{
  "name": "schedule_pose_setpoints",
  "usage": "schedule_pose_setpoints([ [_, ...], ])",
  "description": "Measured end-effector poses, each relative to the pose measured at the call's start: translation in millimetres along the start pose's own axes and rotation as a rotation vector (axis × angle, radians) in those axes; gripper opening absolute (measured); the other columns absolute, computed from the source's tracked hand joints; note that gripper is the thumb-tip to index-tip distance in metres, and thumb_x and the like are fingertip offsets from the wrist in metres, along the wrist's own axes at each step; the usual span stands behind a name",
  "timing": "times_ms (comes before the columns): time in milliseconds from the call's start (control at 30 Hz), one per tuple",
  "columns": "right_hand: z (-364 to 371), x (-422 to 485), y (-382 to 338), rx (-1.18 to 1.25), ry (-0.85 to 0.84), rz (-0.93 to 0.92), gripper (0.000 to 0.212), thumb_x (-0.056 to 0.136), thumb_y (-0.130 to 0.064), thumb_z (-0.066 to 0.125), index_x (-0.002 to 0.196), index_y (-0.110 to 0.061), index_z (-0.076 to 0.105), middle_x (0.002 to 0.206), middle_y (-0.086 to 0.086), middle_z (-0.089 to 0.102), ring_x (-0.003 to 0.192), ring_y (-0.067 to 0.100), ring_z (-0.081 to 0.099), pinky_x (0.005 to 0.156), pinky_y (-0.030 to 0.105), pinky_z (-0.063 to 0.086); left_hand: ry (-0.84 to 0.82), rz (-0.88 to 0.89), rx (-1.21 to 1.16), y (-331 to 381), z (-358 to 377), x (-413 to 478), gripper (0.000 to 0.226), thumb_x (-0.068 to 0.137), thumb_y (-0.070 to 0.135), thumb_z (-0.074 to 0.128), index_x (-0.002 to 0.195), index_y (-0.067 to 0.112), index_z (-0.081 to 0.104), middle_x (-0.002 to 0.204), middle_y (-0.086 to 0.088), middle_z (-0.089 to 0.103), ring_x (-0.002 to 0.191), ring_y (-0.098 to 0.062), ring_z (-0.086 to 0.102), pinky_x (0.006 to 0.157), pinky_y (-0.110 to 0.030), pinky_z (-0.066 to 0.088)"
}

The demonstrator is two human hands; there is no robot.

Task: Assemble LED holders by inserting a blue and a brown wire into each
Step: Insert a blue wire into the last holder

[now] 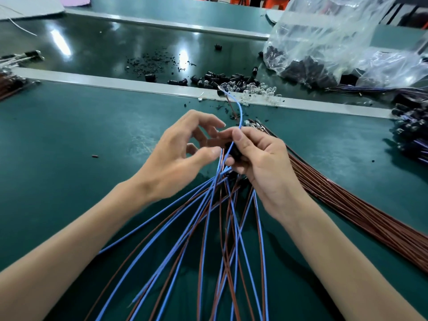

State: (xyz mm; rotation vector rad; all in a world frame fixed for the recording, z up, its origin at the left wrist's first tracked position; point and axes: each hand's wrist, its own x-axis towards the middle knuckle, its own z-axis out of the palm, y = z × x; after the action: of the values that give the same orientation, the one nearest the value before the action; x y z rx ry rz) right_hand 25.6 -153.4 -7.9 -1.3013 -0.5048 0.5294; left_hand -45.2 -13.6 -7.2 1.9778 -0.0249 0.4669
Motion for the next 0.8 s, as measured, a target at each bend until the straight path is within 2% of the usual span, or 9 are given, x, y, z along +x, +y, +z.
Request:
schedule_pose_setpoints([
  [67, -1, -1, -2, 0.030, -0.047, -0.025, 0.023, 0.098, -0.012, 0.048, 0.086, -0.013, 0.068, 0.081, 0.003, 0.071, 0.053, 0.006, 0.052, 0.048, 0.014, 0.037, -0.004, -0.075, -0.139, -1, 2, -1, 0.023, 0.080, 0.021, 0.055, 0.103, 0.022, 0.057, 0.088, 0.010, 0.060, 0.076, -0.006, 0.055, 0.068, -0.025, 0.046],
  [133, -1, -2, -4, 0.082, -0.108, -0.050, 0.024, 0.098, -0.012, 0.045, 0.085, -0.012, 0.065, 0.086, 0.007, 0.072, 0.053, 0.006, 0.051, 0.049, 0.013, 0.038, -0.033, -0.083, -0.201, 0, 2, -2, 0.024, 0.079, 0.028, 0.056, 0.102, 0.020, 0.058, 0.080, 0.011, 0.062, 0.071, -0.009, 0.056, 0.066, -0.023, 0.047],
  [233, -1, -4, -6, 0.129, -0.148, -0.048, 0.026, 0.100, -0.010, 0.040, 0.084, -0.010, 0.060, 0.082, 0.002, 0.073, 0.051, 0.004, 0.053, 0.049, 0.011, 0.041, -0.089, -0.081, -0.275, 0, 4, -3, 0.025, 0.083, 0.026, 0.056, 0.102, 0.011, 0.058, 0.074, 0.005, 0.062, 0.066, -0.010, 0.057, 0.064, -0.021, 0.048],
  [367, -2, -1, -3, 0.082, -0.072, 0.000, 0.027, 0.101, -0.011, 0.039, 0.081, -0.013, 0.057, 0.072, -0.001, 0.066, 0.050, 0.005, 0.047, 0.046, 0.012, 0.037, -0.104, -0.132, -0.304, -1, 7, -3, 0.016, 0.087, 0.017, 0.050, 0.099, 0.012, 0.058, 0.075, 0.001, 0.066, 0.064, -0.012, 0.057, 0.063, -0.021, 0.049],
  [467, -4, 1, -1, 0.072, -0.029, 0.004, 0.029, 0.101, -0.012, 0.041, 0.080, -0.015, 0.060, 0.078, 0.012, 0.061, 0.049, 0.006, 0.045, 0.046, 0.015, 0.036, -0.126, -0.158, -0.310, -1, 5, -3, 0.019, 0.088, 0.020, 0.049, 0.100, 0.011, 0.060, 0.076, -0.006, 0.063, 0.065, -0.015, 0.058, 0.062, -0.023, 0.049],
  [600, -3, 2, 1, 0.013, 0.021, -0.016, 0.027, 0.100, -0.011, 0.045, 0.080, -0.012, 0.064, 0.068, 0.007, 0.062, 0.050, 0.008, 0.048, 0.047, 0.015, 0.039, -0.174, -0.227, -0.365, 0, 7, -2, 0.020, 0.091, 0.029, 0.055, 0.102, 0.013, 0.059, 0.073, 0.000, 0.067, 0.061, -0.014, 0.061, 0.059, -0.022, 0.051],
  [667, -1, 2, 3, -0.044, 0.035, -0.010, 0.026, 0.100, -0.011, 0.045, 0.081, -0.011, 0.063, 0.077, 0.020, 0.066, 0.051, 0.009, 0.050, 0.046, 0.016, 0.040, -0.131, -0.239, -0.365, 0, 10, -1, 0.029, 0.082, 0.029, 0.056, 0.109, 0.017, 0.056, 0.070, 0.002, 0.068, 0.058, -0.013, 0.062, 0.058, -0.025, 0.055],
  [733, 0, 1, 5, -0.084, 0.053, -0.009, 0.025, 0.101, -0.012, 0.044, 0.082, -0.011, 0.061, 0.090, 0.015, 0.072, 0.052, 0.006, 0.054, 0.046, 0.015, 0.040, -0.058, -0.203, -0.302, -1, 13, -1, 0.040, 0.079, 0.028, 0.060, 0.118, 0.023, 0.053, 0.069, 0.000, 0.069, 0.061, -0.018, 0.063, 0.060, -0.032, 0.058],
  [800, 2, 0, 7, -0.136, 0.060, -0.027, 0.023, 0.101, -0.015, 0.045, 0.084, -0.013, 0.060, 0.092, 0.006, 0.074, 0.053, 0.004, 0.057, 0.046, 0.014, 0.040, -0.002, -0.163, -0.259, 0, 15, -2, 0.037, 0.080, 0.028, 0.061, 0.117, 0.026, 0.058, 0.070, -0.001, 0.070, 0.063, -0.015, 0.066, 0.060, -0.030, 0.058],
])
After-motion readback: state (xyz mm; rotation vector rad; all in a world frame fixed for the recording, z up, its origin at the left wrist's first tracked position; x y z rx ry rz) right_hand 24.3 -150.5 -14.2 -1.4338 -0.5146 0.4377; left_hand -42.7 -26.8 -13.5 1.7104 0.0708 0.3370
